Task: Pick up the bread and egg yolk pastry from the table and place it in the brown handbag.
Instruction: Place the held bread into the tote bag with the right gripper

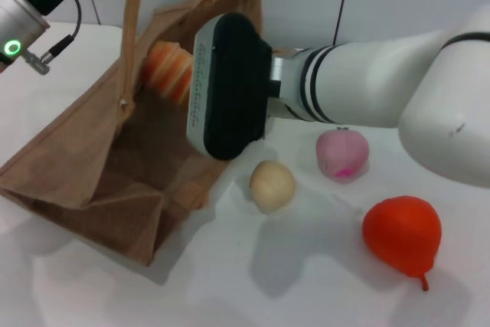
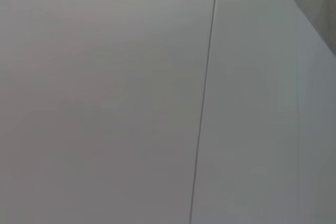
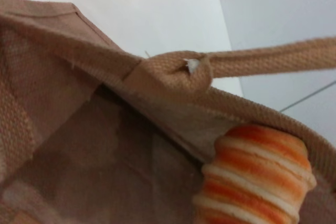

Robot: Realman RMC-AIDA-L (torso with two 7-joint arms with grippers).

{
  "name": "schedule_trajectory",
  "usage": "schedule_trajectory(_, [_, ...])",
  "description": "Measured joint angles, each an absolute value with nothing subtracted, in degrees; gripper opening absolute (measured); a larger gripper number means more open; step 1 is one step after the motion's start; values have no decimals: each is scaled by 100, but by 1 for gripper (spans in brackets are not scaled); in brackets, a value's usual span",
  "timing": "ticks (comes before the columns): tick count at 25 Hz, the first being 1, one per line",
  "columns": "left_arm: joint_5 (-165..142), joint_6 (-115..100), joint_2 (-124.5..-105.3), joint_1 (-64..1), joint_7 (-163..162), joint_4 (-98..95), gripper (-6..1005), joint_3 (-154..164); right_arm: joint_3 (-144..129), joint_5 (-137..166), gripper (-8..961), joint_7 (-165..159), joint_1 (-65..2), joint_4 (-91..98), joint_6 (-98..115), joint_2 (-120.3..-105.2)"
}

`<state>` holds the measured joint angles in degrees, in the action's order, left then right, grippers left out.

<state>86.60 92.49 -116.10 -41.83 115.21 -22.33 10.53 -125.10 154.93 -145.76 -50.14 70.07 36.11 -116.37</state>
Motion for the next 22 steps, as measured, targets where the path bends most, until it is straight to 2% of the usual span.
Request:
schedule_trajectory(14, [8650, 9240, -11619, -4419, 11473, -2157, 92, 1264, -13278, 16095, 257, -14393, -5207, 5774, 1859, -11648])
schedule_trajectory(22, [8654, 9267, -11619, -4458, 11470, -2144, 93, 1266, -13711, 16101, 250, -13461, -5053, 5161, 551, -11654])
